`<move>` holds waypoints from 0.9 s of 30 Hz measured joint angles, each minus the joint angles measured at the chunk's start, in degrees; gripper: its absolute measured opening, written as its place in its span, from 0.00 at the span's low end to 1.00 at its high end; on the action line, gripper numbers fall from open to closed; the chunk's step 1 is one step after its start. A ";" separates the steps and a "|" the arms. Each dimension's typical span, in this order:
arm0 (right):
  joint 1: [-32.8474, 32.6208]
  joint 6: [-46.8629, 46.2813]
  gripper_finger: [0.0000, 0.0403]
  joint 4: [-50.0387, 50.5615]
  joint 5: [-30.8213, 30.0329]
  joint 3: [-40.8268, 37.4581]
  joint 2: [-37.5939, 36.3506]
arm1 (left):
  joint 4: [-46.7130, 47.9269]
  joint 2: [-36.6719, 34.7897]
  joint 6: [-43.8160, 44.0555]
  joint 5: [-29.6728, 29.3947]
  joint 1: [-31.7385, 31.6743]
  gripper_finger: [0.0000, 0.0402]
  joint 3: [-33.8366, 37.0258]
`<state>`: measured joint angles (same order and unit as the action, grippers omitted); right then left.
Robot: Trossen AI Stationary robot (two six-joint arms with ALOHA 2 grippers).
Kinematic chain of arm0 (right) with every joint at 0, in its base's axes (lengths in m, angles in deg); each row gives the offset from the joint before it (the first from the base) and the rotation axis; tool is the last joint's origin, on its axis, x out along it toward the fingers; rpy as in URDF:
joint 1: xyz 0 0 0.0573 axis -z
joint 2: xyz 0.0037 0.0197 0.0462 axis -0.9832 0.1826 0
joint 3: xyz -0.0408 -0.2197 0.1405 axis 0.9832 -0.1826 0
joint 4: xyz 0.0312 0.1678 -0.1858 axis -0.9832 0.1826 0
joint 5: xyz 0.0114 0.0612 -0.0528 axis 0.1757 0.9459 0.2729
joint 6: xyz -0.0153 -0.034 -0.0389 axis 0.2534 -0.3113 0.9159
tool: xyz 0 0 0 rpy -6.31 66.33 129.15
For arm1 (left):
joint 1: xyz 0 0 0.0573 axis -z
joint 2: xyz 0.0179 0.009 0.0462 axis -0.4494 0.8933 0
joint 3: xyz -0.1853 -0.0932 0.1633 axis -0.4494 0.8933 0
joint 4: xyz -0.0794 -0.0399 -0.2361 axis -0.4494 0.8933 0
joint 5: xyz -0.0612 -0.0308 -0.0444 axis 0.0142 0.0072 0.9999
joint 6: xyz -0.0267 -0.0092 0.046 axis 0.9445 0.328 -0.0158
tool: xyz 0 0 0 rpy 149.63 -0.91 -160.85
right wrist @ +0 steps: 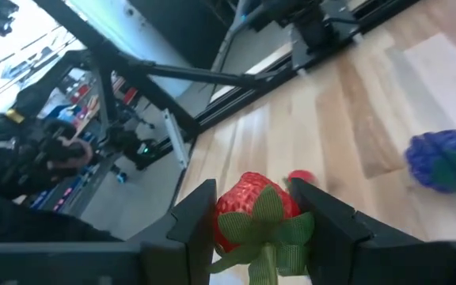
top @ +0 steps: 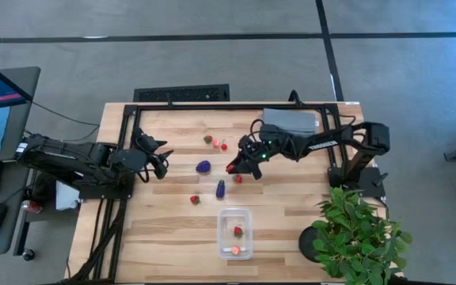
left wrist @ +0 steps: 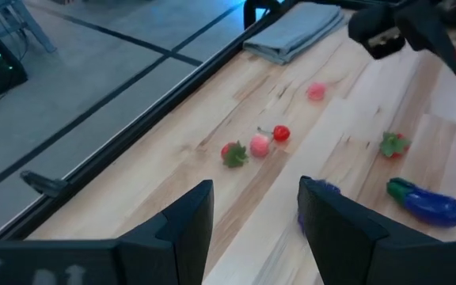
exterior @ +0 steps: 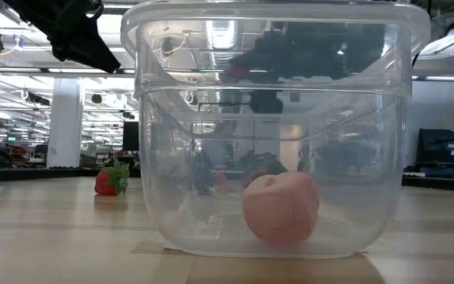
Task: Pick and placing Produce into tupperware
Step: Put the red strawberry into the transparent bin
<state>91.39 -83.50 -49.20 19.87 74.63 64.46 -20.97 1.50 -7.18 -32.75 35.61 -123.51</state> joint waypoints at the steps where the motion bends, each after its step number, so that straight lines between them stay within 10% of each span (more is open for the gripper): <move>1: -0.45 0.02 0.43 0.00 0.00 0.00 0.00 | -0.38 0.00 0.00 -0.01 0.01 0.44 0.00; 27: -12.67 1.60 0.43 -0.02 -3.20 -0.01 0.00 | -7.25 0.00 2.15 1.53 0.07 0.44 0.00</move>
<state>78.72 -81.90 -49.23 16.67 74.62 64.46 -28.22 1.50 -5.03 -31.21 35.68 -123.51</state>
